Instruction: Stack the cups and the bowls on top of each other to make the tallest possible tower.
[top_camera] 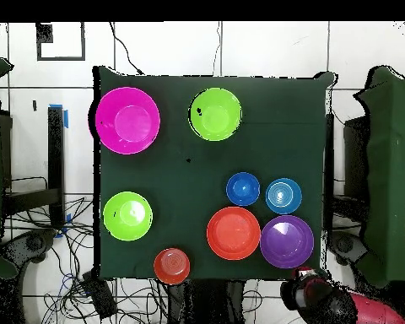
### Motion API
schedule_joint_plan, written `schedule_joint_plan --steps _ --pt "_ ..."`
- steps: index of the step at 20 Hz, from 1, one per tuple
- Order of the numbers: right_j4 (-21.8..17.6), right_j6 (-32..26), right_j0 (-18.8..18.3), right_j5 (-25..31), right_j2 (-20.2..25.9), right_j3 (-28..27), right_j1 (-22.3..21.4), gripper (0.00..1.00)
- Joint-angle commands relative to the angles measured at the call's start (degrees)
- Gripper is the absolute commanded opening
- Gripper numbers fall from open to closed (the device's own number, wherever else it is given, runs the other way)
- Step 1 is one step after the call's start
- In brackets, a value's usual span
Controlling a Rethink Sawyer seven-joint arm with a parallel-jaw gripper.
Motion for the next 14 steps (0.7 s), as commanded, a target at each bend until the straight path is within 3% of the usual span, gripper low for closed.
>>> schedule_joint_plan --steps 1,8,14 --pt "-2.01 -4.12 4.87 0.21 1.42 -5.04 7.09 1.00" --pt "-5.26 0.33 8.71 -5.37 -3.36 -9.09 13.05 1.00" --pt "-5.84 1.82 11.01 -9.10 -6.76 -11.16 16.06 1.00"
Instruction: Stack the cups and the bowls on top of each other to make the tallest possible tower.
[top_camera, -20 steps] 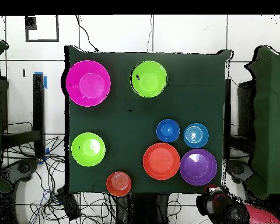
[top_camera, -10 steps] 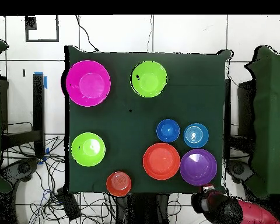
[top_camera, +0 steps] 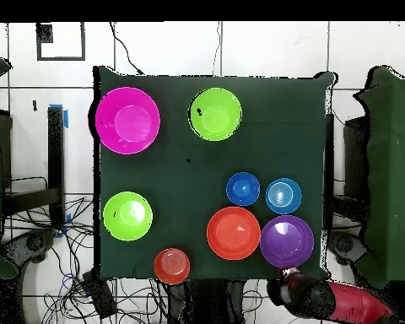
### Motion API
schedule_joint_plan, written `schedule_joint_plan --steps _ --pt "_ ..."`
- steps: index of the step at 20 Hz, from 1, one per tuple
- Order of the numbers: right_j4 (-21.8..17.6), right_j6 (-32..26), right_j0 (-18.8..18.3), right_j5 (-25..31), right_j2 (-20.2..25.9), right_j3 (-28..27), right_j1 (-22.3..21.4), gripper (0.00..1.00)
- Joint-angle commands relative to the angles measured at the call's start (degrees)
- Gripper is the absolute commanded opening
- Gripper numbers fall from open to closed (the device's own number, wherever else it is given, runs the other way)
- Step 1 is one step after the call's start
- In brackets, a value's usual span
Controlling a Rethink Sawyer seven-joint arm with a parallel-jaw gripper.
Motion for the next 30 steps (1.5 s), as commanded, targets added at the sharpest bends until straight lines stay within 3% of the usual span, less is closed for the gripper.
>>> schedule_joint_plan --steps 1,6,11,14,18,23,28,30 --pt "-3.81 1.95 4.85 -7.67 -1.65 -7.42 6.93 1.00" --pt "-3.29 4.98 8.55 -12.55 -6.42 -9.32 10.45 1.00" --pt "-2.34 4.40 10.90 -16.16 -9.90 -10.53 13.43 1.00" --pt "-1.26 5.69 13.62 -19.91 -14.07 -12.31 17.18 1.00" --pt "0.10 4.53 14.32 -22.04 -16.43 -13.09 19.39 1.00" --pt "0.44 0.67 12.31 -19.65 -15.08 -10.27 16.23 1.00" --pt "1.10 -8.07 3.96 -10.21 -6.74 -2.39 3.59 1.00" --pt "1.69 -9.73 2.05 -8.00 -4.95 -0.88 0.95 1.00"
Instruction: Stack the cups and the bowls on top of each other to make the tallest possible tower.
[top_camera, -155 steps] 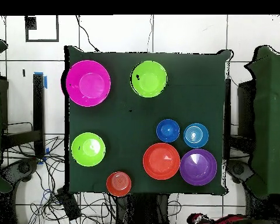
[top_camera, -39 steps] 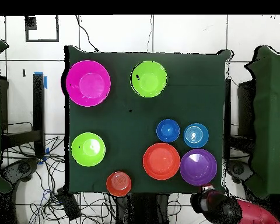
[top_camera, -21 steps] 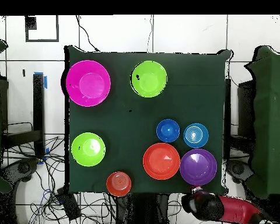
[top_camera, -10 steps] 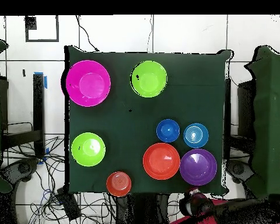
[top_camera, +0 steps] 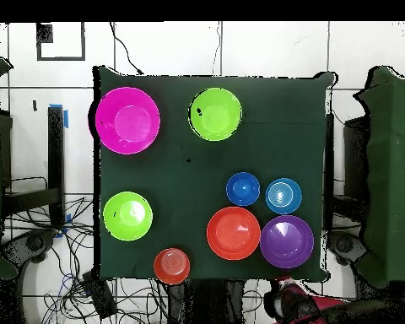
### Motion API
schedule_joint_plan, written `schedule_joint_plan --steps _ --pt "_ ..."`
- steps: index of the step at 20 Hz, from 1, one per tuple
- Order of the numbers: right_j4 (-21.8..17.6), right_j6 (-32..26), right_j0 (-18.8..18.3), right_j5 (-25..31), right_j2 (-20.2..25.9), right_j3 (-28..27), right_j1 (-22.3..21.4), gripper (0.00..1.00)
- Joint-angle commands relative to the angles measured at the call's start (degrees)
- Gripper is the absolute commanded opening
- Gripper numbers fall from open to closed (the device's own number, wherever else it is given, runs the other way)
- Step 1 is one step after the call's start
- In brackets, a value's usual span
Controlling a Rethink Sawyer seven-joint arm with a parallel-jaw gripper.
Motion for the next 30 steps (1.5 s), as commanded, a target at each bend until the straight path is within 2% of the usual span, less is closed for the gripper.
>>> schedule_joint_plan --steps 1,6,12,18,26,30 --pt "2.70 -10.01 -5.79 10.24 10.41 2.33 -9.14 1.00" --pt "1.40 -10.39 -7.63 11.87 12.13 3.22 -10.90 1.00" --pt "1.63 -9.50 -8.76 13.38 13.14 5.29 -13.93 1.00" --pt "0.83 -4.25 -6.42 9.93 11.46 2.86 -11.02 1.00" --pt "1.52 -7.31 -8.53 12.29 14.57 -0.86 -11.19 1.00" --pt "0.97 -7.43 -9.31 11.75 15.07 -1.95 -11.15 1.00"
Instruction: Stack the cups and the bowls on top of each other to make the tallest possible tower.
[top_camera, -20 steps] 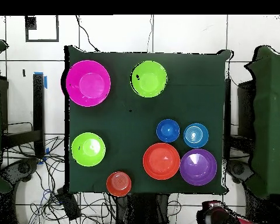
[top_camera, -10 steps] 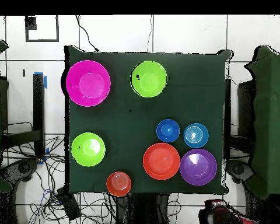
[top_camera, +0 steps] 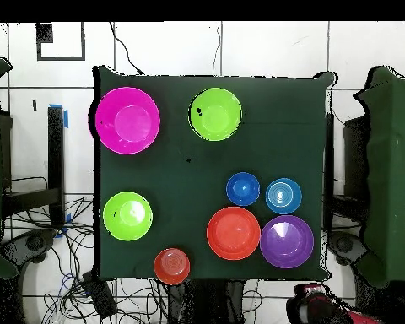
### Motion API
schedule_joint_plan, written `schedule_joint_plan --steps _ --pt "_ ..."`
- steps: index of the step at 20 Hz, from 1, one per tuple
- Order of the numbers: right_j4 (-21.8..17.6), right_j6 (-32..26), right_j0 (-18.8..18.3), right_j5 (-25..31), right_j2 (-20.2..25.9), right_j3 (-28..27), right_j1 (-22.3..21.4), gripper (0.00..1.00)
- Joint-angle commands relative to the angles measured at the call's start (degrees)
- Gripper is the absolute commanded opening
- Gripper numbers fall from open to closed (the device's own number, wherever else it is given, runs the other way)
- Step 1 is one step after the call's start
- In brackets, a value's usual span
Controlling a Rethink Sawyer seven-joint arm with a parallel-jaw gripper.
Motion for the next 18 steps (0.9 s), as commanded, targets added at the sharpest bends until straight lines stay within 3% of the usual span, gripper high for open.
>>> schedule_joint_plan --steps 1,10,15,16,18 --pt "1.03 -7.33 0.41 2.53 8.38 -5.21 1.69 1.00" --pt "-1.33 2.18 8.30 -6.66 0.41 -7.24 8.31 1.00" --pt "0.90 5.47 12.50 -11.85 -4.21 -9.74 13.30 1.00" --pt "1.94 7.47 15.16 -14.63 -6.65 -11.05 16.58 1.00" --pt "3.78 8.16 17.10 -16.79 -8.66 -11.90 18.71 1.00"
